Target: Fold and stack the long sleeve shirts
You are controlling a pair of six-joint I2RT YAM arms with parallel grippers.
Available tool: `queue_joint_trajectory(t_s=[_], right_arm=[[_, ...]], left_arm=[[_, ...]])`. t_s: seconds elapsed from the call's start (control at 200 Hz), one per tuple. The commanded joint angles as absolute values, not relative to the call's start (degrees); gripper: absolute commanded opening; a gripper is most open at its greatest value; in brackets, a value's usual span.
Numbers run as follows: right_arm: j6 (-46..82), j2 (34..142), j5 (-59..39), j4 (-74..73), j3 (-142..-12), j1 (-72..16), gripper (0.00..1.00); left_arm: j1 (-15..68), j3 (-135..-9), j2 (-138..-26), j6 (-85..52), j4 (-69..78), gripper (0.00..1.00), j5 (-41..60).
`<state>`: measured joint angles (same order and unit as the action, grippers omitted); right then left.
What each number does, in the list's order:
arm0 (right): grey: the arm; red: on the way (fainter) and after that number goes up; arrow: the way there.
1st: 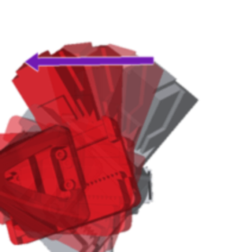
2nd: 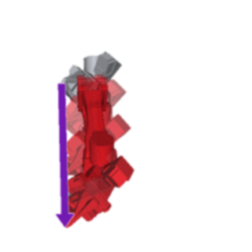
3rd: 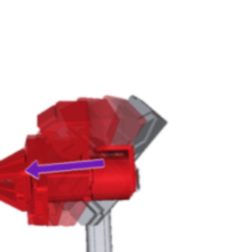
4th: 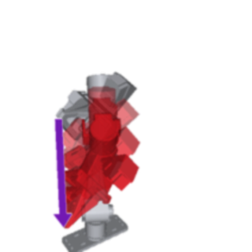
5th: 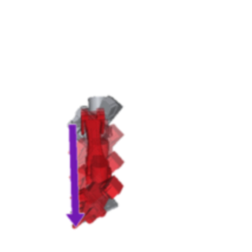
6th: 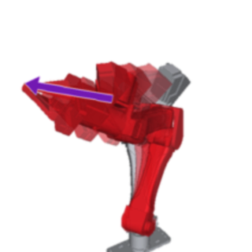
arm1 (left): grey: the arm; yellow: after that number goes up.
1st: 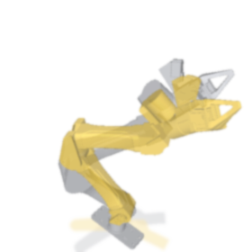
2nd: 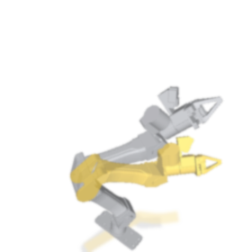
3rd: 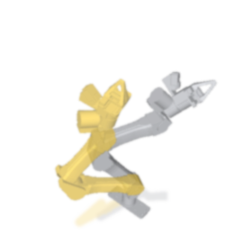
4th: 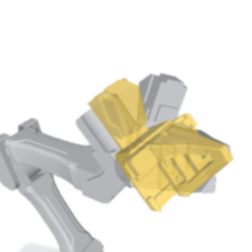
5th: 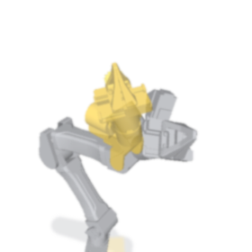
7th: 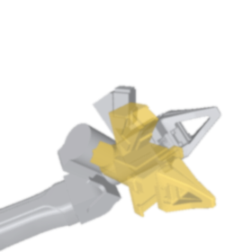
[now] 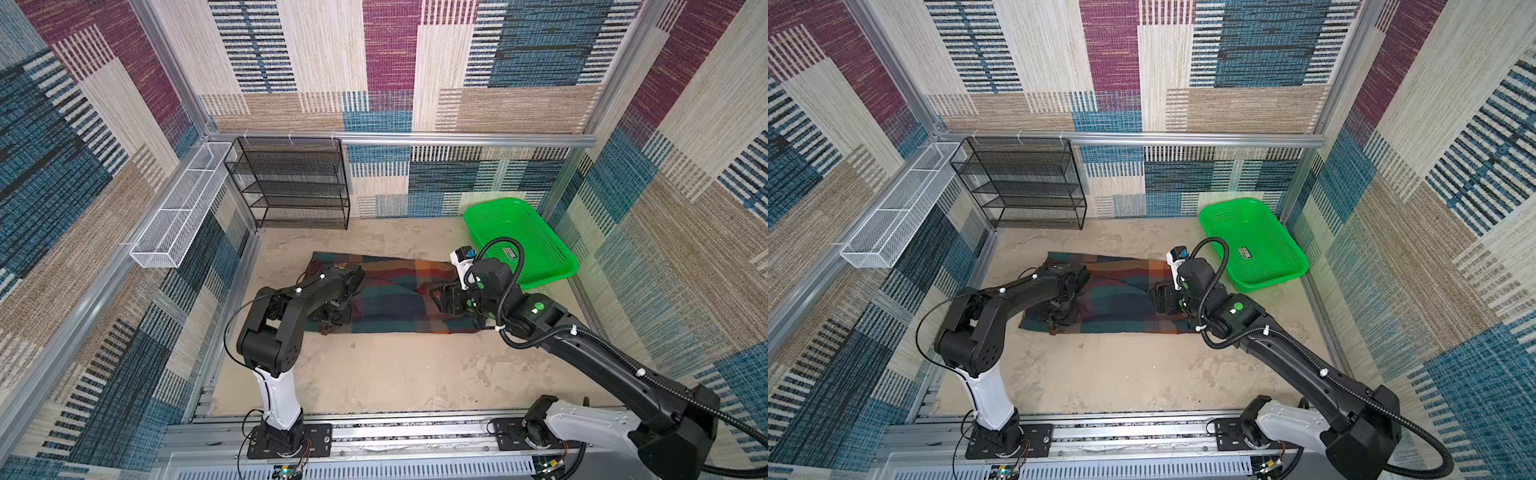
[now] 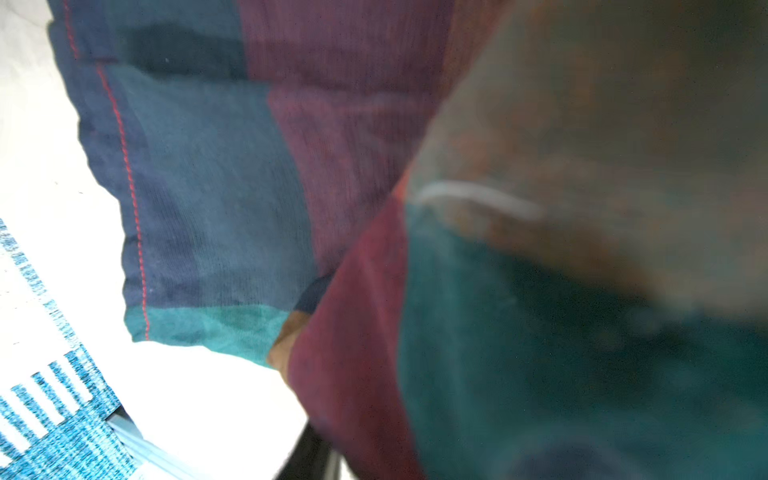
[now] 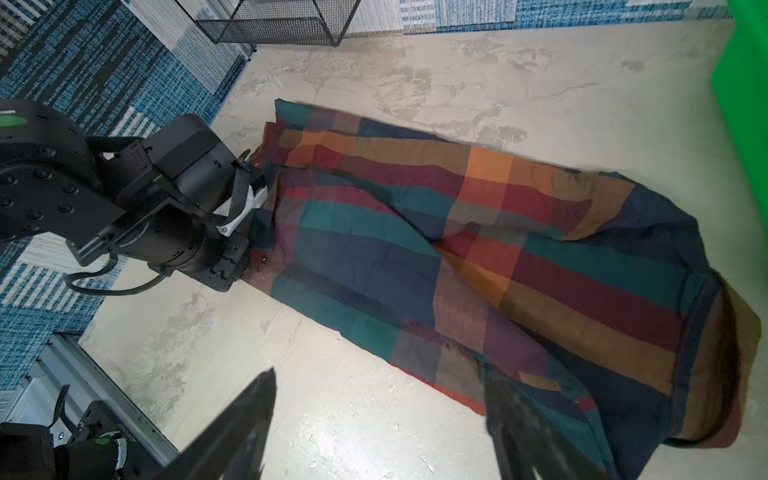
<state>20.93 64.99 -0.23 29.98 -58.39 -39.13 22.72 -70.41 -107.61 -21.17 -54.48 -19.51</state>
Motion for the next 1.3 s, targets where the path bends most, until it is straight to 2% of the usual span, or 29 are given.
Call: queue_joint_trajectory(t_s=[0.0, 0.05, 0.205, 0.325, 0.666, 0.901, 1.092, 1.142, 1.227, 1.297], right_arm=[[22.1, 66.0, -6.6, 25.4, -56.9, -39.2, 0.8], [22.6, 67.1, -9.7, 23.7, -56.0, -39.1, 0.8], [23.3, 71.7, -15.6, 19.8, -54.9, -39.1, 0.78], [23.0, 75.2, -17.0, 17.8, -54.9, -39.1, 0.78], [21.8, 84.9, -7.3, 16.9, -55.1, -38.1, 0.78], [21.2, 88.4, -7.8, 15.2, -53.4, -35.0, 0.77], [21.1, 93.0, -6.1, 14.5, -54.2, -34.8, 0.77], [21.0, 94.4, -6.2, 14.1, -54.3, -34.6, 0.77], [21.2, 96.7, -6.3, 13.9, -54.7, -34.5, 0.77], [21.3, 97.9, -6.7, 13.3, -54.7, -34.4, 0.77]], left_arm=[[22.7, -71.1, -107.8, -19.5, -55.4, 0.1, -20.2], [22.6, -71.3, -107.3, -19.6, -55.5, 0.0, -20.0], [21.8, -72.0, -103.0, -19.6, -55.2, 0.0, -15.8], [19.7, -72.3, -98.0, -19.4, -54.1, 0.0, -7.5], [3.6, -71.5, -97.7, -21.6, -53.1, 0.0, 39.5], [0.1, -67.2, -93.0, -25.2, -50.0, 0.0, 48.3], [-6.5, -62.3, -94.9, -27.5, -45.3, 0.0, 53.3], [-7.7, -62.4, -94.8, -28.0, -44.9, 0.09, 53.3], [-9.5, -63.4, -94.3, -28.2, -45.6, 0.12, 53.1], [-12.1, -63.8, -93.4, -29.3, -45.9, 0.19, 52.4]])
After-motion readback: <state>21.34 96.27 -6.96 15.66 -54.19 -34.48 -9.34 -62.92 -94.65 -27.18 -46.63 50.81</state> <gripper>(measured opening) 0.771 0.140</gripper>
